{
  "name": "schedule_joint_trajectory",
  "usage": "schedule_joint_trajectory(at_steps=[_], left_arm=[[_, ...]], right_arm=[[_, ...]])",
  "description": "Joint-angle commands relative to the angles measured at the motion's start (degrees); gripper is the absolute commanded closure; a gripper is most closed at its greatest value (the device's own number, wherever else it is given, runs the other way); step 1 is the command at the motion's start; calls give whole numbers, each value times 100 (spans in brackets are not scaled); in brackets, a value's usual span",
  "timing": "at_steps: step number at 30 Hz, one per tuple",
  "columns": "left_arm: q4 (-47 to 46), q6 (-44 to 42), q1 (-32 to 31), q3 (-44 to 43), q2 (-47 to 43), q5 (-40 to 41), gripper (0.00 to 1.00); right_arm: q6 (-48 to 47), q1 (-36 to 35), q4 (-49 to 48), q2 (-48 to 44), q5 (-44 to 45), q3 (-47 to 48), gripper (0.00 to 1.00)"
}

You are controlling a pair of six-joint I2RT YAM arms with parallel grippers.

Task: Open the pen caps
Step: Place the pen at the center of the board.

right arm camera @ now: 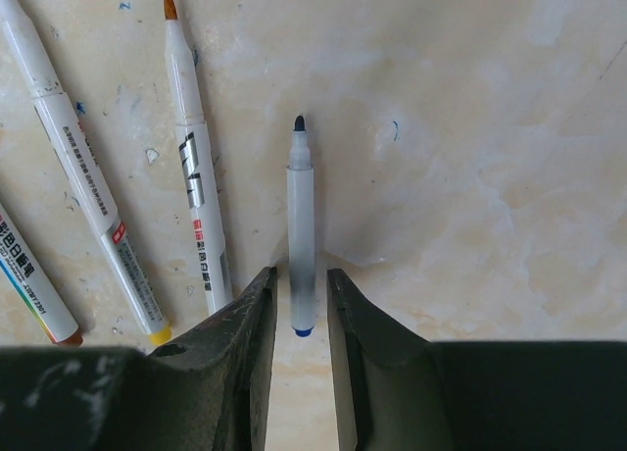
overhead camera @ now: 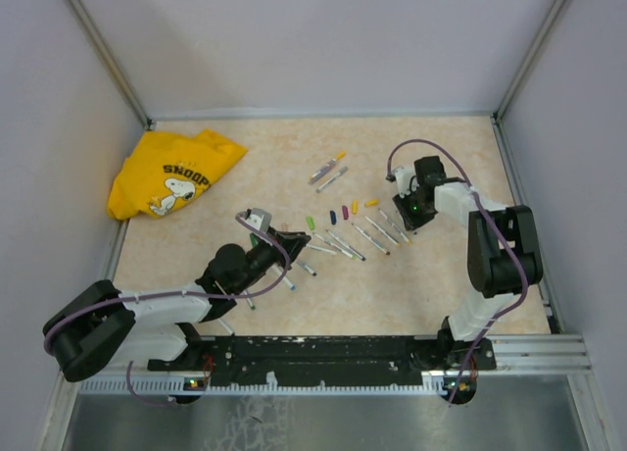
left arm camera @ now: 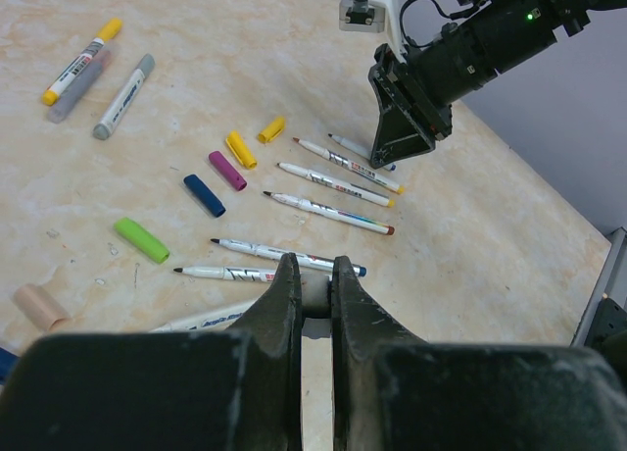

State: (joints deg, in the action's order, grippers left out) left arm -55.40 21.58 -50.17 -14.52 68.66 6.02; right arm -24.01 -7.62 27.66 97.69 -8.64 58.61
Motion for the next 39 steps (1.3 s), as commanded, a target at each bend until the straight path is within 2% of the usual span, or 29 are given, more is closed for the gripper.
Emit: schedule_joint_trajectory(at_steps=[1,16,24,34,39], left_arm=[[-241,-37,-32,37,-74,38,100],[-180,-61,-32,-37,-21,26,100],[332,-13,-29,-670,329,-105,100],[975,112,-38,-2007,1466,-778,100],[2059,52,-41,-3311,2299,-935,100]], right_arm=[[-34,54,-97,-446,34,204,72],[-34,51,-148,-743,-26,160,70],[-8,52,-153,-1021,-200,120,70],[78,134,-196,-1467,-436,67,69],[172,298,-251,-1625,-464,68,69]])
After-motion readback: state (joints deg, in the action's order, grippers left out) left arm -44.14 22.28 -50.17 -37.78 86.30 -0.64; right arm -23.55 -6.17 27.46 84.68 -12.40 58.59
